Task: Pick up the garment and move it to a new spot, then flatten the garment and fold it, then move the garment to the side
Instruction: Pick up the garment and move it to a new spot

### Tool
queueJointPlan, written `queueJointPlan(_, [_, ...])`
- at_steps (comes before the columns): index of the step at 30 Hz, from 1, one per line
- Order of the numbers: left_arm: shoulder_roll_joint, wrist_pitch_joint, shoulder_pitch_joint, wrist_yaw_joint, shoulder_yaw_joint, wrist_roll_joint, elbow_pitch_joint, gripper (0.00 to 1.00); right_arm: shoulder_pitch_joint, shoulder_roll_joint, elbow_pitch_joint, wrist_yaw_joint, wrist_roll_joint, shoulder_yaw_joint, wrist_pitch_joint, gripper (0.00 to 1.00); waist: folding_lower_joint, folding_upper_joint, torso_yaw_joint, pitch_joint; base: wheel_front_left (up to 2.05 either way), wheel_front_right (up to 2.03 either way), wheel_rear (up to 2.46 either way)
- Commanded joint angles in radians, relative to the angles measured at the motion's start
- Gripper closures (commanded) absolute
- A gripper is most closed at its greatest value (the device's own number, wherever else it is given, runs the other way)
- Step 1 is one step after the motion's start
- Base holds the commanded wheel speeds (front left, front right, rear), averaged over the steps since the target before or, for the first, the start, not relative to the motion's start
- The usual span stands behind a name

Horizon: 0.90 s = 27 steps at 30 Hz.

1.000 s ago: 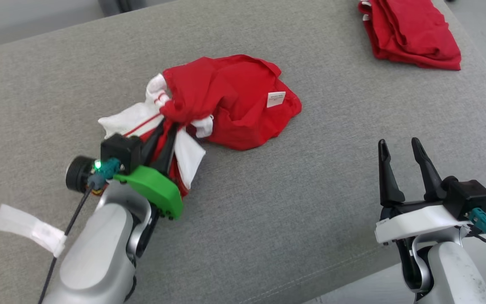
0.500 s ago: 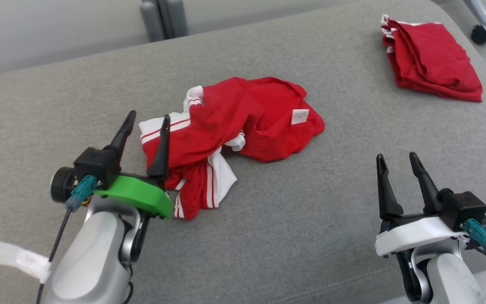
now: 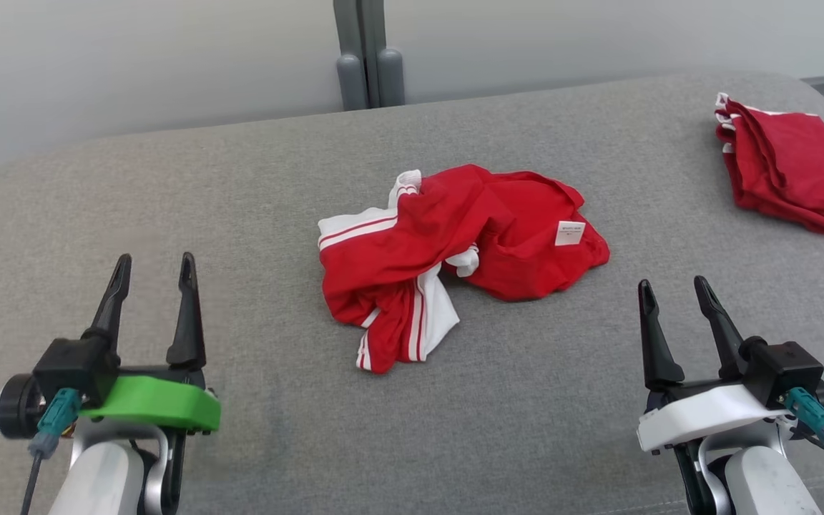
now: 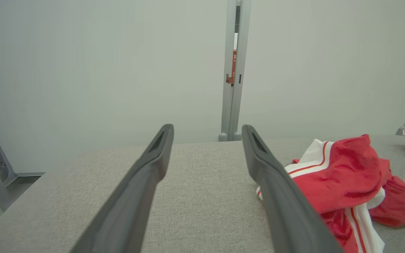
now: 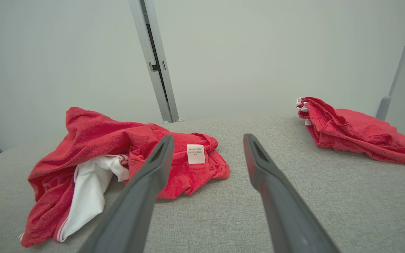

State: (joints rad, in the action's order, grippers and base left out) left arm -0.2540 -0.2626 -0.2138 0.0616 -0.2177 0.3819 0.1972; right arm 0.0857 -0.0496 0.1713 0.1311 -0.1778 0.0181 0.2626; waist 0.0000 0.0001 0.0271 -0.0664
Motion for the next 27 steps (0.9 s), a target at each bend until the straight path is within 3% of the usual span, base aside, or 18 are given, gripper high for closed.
queueJointPlan(1, [-0.006, -0.003, 0.035, 0.007, 0.016, -0.004, -0.016, 0.0, -0.014, -0.002, -0.003, -0.001, 0.007, 0.001, 0.003, 0.0, 0.0, -0.0001, -0.031, 0.029, 0.0, 0.0, 0.0])
queueJointPlan(13, [-0.007, -0.002, 0.196, -0.03, 0.121, 0.002, -0.076, 0.0, -0.04, -0.002, -0.009, -0.001, 0.001, 0.014, -0.005, 0.0, 0.0, -0.0001, -0.045, 0.053, 0.0, 0.0, 0.0])
queueJointPlan(27, [0.002, -0.002, 0.228, -0.056, 0.106, -0.01, -0.048, 0.0, -0.076, -0.012, -0.033, -0.001, 0.0, 0.017, -0.043, 0.0, 0.0, -0.0001, -0.058, 0.067, 0.0, 0.0, 0.0])
